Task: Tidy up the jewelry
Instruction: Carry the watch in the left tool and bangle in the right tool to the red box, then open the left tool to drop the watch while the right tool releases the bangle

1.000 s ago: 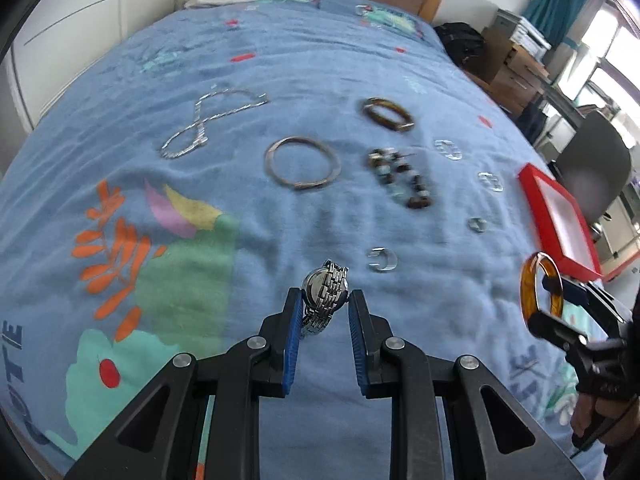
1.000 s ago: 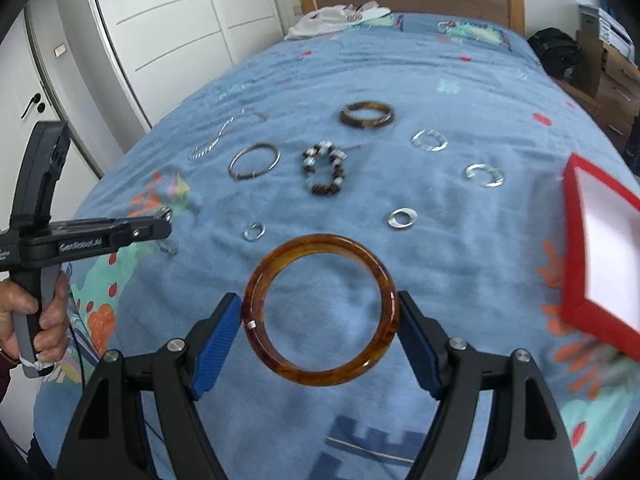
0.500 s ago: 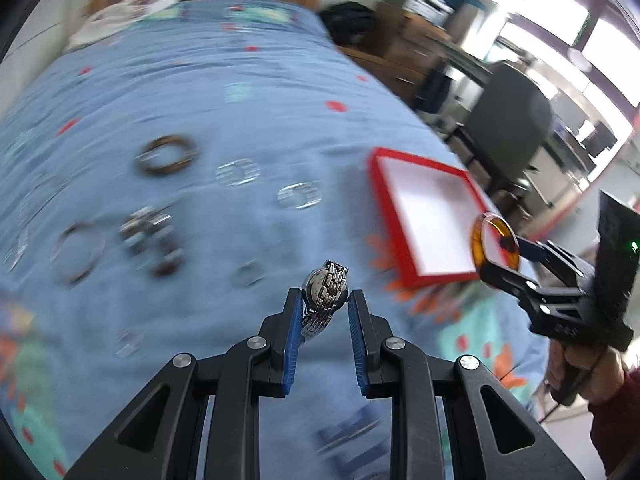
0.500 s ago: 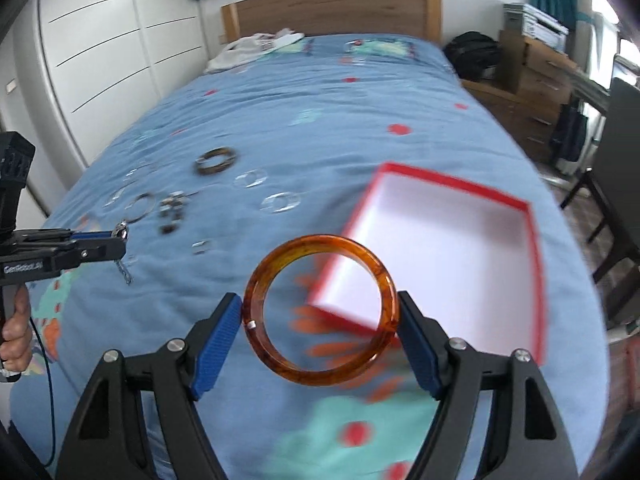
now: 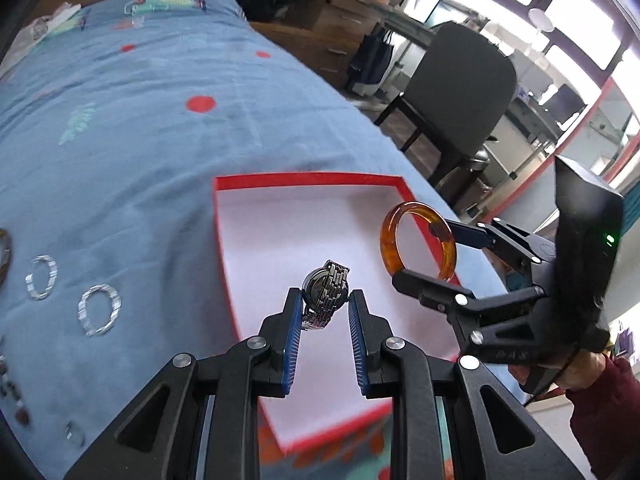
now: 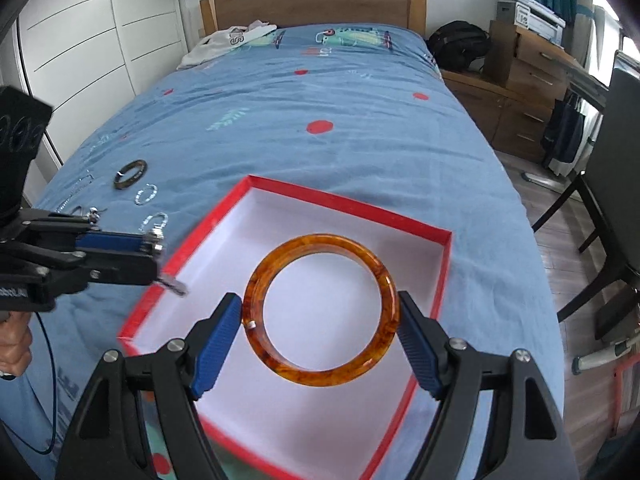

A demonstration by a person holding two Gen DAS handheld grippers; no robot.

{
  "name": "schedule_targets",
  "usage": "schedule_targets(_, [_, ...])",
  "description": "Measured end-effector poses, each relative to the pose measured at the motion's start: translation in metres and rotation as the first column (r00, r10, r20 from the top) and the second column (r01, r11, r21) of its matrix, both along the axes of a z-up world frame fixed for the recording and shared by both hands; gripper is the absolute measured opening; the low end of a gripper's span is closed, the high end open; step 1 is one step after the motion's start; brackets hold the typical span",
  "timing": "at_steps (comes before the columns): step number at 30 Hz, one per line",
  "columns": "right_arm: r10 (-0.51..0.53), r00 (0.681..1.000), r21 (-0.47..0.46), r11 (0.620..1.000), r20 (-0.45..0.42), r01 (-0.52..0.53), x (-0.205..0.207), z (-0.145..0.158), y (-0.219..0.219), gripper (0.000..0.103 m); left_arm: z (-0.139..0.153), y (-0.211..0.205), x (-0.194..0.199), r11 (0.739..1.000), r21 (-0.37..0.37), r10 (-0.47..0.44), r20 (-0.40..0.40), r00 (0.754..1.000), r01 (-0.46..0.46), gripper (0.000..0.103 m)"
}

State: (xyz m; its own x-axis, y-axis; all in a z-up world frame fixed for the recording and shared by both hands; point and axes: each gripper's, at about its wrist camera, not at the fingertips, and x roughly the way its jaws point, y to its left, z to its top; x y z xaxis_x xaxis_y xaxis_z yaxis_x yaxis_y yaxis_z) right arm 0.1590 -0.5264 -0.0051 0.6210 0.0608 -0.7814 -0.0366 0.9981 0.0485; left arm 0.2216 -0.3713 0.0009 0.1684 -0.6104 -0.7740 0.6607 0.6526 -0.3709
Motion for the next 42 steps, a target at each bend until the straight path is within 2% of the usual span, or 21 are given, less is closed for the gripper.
schedule_targets(6, [0.041, 0.999, -0.003, 0.999, -0.027, -0.041, 0.012, -0.021, -0.012, 0.076, -0.024, -0.016, 0.015, 0.998, 0.057, 0.026, -0.011, 1.0, -0.025, 0.023])
schedule_targets(11, [0.078, 0.996, -0.021, 0.997, -0.033, -0.079, 0.015, -0.032, -0.008, 0.076, -0.037, -0.01, 0.014, 0.991, 0.11, 0.076, 0.01, 0.997, -0.076, 0.023])
schedule_targets(13, [0.094, 0.995, -0.038, 0.995, -0.034, -0.095, 0.017, -0.035, -0.003, 0.076, -0.04, -0.005, 0.018, 0.989, 0.107, 0.102, -0.002, 0.995, -0.101, 0.022])
schedule_targets(15, [0.11, 0.993, -0.052, 0.992, -0.033, -0.111, 0.02, -0.038, 0.0, 0.076, -0.041, 0.0, 0.017, 0.987, 0.104, 0.122, -0.006, 0.993, -0.12, 0.022])
schedule_targets(20, [0.168, 0.985, -0.066, 0.983, -0.036, -0.17, 0.024, -0.039, 0.01, 0.076, -0.042, 0.01, 0.008, 0.976, 0.153, 0.15, 0.035, 0.988, -0.154, 0.022])
schedule_targets(25, [0.223, 0.973, -0.086, 0.97, -0.064, -0.228, 0.034, -0.043, 0.022, 0.076, -0.041, 0.02, 0.006, 0.969, 0.167, 0.181, 0.032, 0.983, -0.184, 0.024])
schedule_targets(39, [0.275, 0.949, -0.205, 0.93, -0.157, -0.304, 0.041, -0.053, 0.034, 0.078, -0.041, 0.011, 0.005, 0.96, 0.211, 0.178, 0.056, 0.982, -0.186, 0.025])
schedule_targets(42, [0.271, 0.949, -0.208, 0.93, -0.162, -0.302, 0.04, -0.052, 0.034, 0.078, -0.04, 0.013, 0.006, 0.963, 0.2, 0.176, 0.047, 0.983, -0.182, 0.025])
